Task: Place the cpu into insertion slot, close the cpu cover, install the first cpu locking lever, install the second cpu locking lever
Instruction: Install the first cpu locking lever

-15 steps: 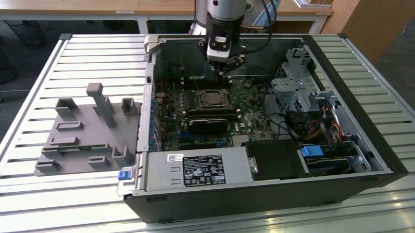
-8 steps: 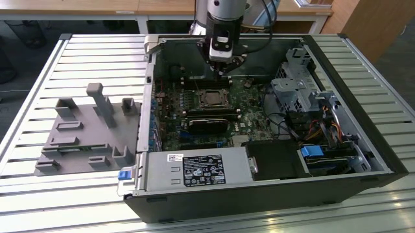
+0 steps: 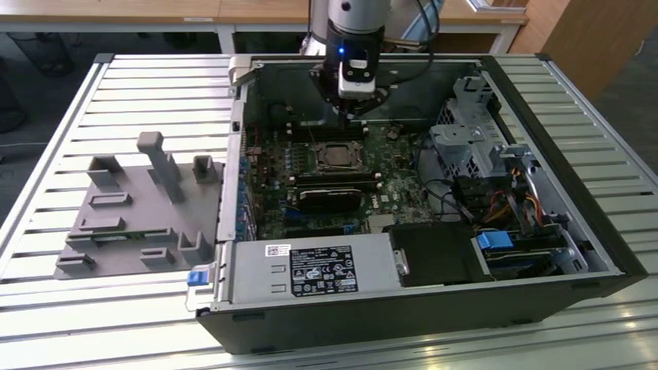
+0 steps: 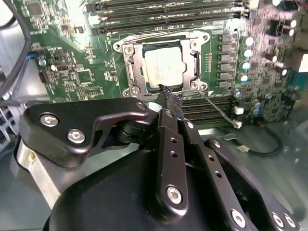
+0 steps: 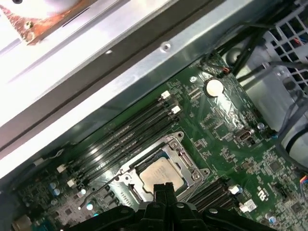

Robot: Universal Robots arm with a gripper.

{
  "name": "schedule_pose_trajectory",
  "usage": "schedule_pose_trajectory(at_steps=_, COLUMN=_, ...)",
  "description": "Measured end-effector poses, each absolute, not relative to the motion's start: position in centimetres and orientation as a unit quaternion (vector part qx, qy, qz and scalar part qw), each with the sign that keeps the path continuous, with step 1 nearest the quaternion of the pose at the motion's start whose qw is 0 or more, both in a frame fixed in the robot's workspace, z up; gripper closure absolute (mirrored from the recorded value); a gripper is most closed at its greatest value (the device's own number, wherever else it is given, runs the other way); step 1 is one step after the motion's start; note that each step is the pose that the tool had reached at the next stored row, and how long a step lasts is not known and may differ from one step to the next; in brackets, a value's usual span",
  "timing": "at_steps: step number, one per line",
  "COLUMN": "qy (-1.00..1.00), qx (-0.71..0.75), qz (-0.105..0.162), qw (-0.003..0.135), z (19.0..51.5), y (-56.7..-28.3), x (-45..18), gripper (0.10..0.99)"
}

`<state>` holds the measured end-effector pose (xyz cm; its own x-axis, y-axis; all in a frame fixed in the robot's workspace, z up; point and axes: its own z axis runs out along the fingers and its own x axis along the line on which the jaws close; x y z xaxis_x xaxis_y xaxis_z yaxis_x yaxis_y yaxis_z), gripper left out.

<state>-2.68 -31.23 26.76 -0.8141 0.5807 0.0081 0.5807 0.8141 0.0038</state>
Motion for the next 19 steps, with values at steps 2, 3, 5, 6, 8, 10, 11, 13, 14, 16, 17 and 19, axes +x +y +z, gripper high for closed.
schedule_pose_trajectory(at_steps=2, qy=-0.958, qx=-0.288, qz=-0.003, qw=0.003, z=26.73, y=-31.23, x=-2.68, gripper=0.98)
schedule_pose_trajectory(at_steps=3, qy=-0.96, qx=-0.279, qz=-0.003, qw=0.003, z=26.72, y=-31.23, x=-2.68, gripper=0.98)
schedule_pose_trajectory(at_steps=5, qy=-0.965, qx=-0.261, qz=-0.003, qw=0.003, z=26.69, y=-31.23, x=-2.68, gripper=0.98)
schedule_pose_trajectory(at_steps=6, qy=-0.968, qx=-0.252, qz=-0.003, qw=0.003, z=26.68, y=-31.23, x=-2.68, gripper=0.98)
schedule_pose_trajectory(at_steps=8, qy=-0.972, qx=-0.235, qz=-0.003, qw=0.004, z=26.65, y=-31.23, x=-2.68, gripper=0.98)
schedule_pose_trajectory(at_steps=10, qy=-0.976, qx=-0.217, qz=-0.003, qw=0.004, z=26.62, y=-31.23, x=-2.68, gripper=0.98)
schedule_pose_trajectory(at_steps=11, qy=-0.978, qx=-0.208, qz=-0.003, qw=0.004, z=26.6, y=-31.23, x=-2.68, gripper=0.98)
schedule_pose_trajectory(at_steps=13, qy=-0.982, qx=-0.19, qz=-0.003, qw=0.004, z=26.59, y=-31.23, x=-2.68, gripper=0.98)
schedule_pose_trajectory(at_steps=14, qy=-0.983, qx=-0.181, qz=-0.003, qw=0.004, z=26.57, y=-31.23, x=-2.68, gripper=0.98)
schedule_pose_trajectory(at_steps=16, qy=-0.985, qx=-0.17, qz=-0.01, qw=0.005, z=26.52, y=-31.23, x=-2.68, gripper=0.98)
schedule_pose_trajectory(at_steps=17, qy=-0.986, qx=-0.167, qz=-0.015, qw=0.006, z=26.49, y=-31.23, x=-2.68, gripper=0.98)
schedule_pose_trajectory(at_steps=19, qy=-0.987, qx=-0.159, qz=-0.025, qw=0.008, z=26.47, y=-31.23, x=-2.68, gripper=0.98)
